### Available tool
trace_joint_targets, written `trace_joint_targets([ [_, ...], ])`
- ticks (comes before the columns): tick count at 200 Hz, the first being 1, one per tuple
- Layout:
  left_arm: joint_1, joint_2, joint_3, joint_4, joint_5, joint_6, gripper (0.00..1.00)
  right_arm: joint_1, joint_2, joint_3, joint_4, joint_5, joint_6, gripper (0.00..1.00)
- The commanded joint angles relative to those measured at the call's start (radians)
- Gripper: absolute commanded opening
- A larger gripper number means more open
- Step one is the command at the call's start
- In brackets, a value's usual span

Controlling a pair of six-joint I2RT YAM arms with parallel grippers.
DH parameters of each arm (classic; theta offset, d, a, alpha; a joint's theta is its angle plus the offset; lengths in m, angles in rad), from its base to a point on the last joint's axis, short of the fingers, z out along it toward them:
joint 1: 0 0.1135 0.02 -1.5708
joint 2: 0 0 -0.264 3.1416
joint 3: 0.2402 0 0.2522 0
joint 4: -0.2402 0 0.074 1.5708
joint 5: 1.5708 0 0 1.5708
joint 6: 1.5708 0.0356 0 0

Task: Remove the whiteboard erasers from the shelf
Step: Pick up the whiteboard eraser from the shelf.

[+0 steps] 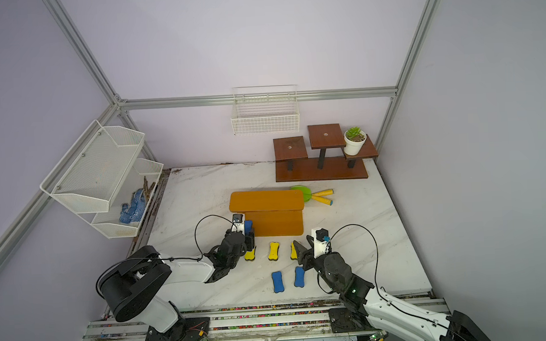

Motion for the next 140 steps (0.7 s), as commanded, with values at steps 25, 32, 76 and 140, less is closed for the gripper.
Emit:
trace_joint_targets([
  [25, 0.008, 0.050, 0.044, 0.016, 0.007, -0.011, 0.67, -0.027, 0.015, -0.010, 0.057, -0.042, 0.002, 0.61],
  [32, 0.008, 0.054, 0.046, 0.006, 0.007, -0.016, 0.67, -0.031, 0.016, -0.010, 0.058, -0.046, 0.004, 0.61],
  [76, 0.008, 0.056, 0.034, -0.037, 0.003, -0.044, 0.66, -0.041, 0.050, -0.010, 0.084, -0.067, 0.014, 0.61],
  [140, 0.011, 0.085, 0.041, -0.050, -0.029, -0.047, 0.64, -0.048, 0.079, -0.005, 0.103, -0.086, 0.026, 0.61],
])
